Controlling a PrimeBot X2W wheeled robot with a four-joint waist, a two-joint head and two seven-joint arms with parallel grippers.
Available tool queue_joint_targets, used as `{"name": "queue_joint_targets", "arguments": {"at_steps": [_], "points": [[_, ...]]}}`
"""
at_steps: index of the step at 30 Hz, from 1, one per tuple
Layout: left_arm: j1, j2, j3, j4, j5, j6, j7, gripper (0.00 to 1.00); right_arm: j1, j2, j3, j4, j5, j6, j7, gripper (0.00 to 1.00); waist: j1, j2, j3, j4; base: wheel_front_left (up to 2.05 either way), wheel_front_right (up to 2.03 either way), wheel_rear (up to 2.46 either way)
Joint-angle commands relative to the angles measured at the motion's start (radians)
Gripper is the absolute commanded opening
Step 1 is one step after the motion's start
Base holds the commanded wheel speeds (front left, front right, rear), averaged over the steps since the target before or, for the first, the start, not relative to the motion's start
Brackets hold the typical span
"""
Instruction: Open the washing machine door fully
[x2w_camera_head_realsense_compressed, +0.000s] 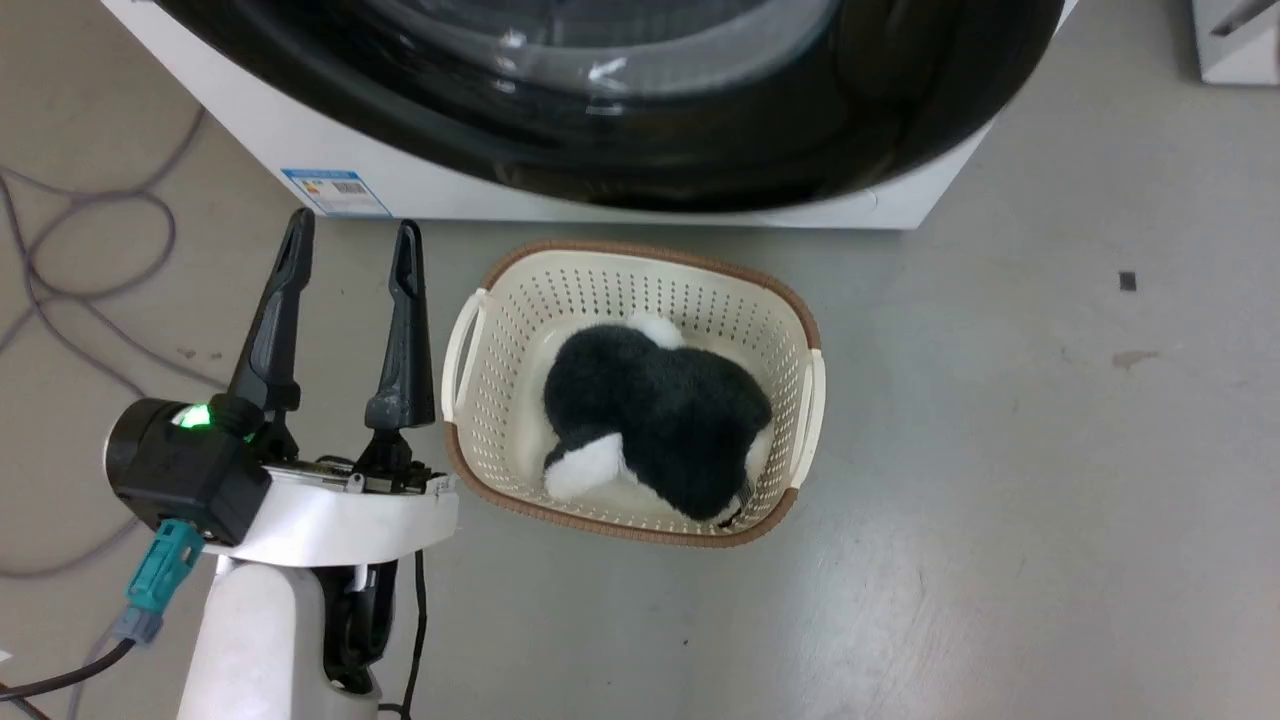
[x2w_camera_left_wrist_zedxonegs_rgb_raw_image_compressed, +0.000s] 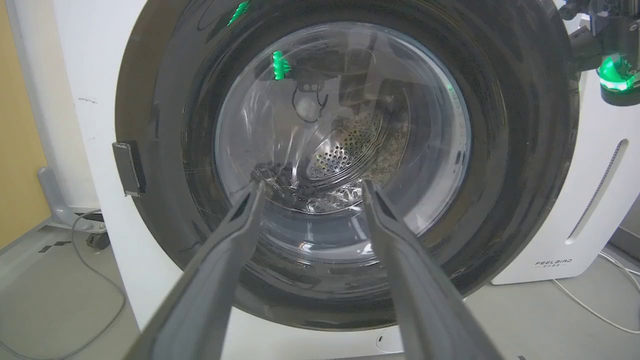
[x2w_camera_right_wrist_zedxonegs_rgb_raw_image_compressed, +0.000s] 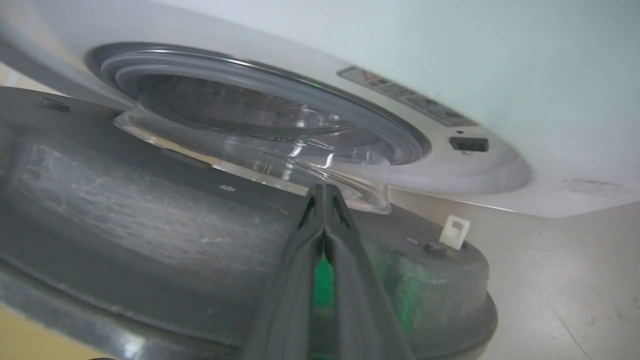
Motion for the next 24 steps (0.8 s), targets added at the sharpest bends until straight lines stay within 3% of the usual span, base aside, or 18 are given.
{"name": "queue_joint_targets", "arguments": {"at_steps": [1,11,24], "points": [[0.010,0.001,-0.001,0.005,0.004,-0.004,-0.005,1.00,0.032,0.019,-0.001,0.004,0.007,0.001,0.012,0.00,-0.0001,0.0000,-0.008,0.000,0.00,0.00,0.00],[0.054,-0.001,-0.008,0.046,0.018,-0.004,-0.005,1.00,0.171,0.033,-0.027,-0.035,0.064,0.001,0.072,0.00,-0.0001,0.0000,-0.095,0.007,0.00,0.00,0.00],[0.158,0.005,-0.014,0.119,0.066,-0.004,-0.005,1.00,0.444,0.040,-0.060,-0.214,0.158,0.001,0.142,0.00,-0.0001,0.0000,-0.234,0.003,0.00,0.00,0.00]]}}
